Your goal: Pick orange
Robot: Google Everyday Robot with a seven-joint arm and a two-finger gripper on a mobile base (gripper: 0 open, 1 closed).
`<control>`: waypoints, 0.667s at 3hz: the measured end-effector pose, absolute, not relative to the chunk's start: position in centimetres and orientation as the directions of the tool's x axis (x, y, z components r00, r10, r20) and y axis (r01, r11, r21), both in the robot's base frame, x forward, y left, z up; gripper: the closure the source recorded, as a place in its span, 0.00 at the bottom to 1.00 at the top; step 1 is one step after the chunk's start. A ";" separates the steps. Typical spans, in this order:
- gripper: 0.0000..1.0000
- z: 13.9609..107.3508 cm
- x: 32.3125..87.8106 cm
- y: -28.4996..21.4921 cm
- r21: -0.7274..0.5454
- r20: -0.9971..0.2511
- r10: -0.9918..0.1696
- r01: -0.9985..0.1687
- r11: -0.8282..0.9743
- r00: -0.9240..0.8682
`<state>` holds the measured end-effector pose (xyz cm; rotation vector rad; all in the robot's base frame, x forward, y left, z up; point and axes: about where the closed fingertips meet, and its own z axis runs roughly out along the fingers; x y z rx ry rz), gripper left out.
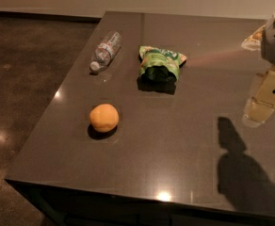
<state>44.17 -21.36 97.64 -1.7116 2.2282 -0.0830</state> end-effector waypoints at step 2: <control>0.00 94.0 46.8 -13.7 -0.158 -0.360 -0.912 -0.951 0.267 -0.196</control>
Offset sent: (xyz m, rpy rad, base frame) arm 0.0389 0.1352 -0.0688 0.2605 0.0933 0.0990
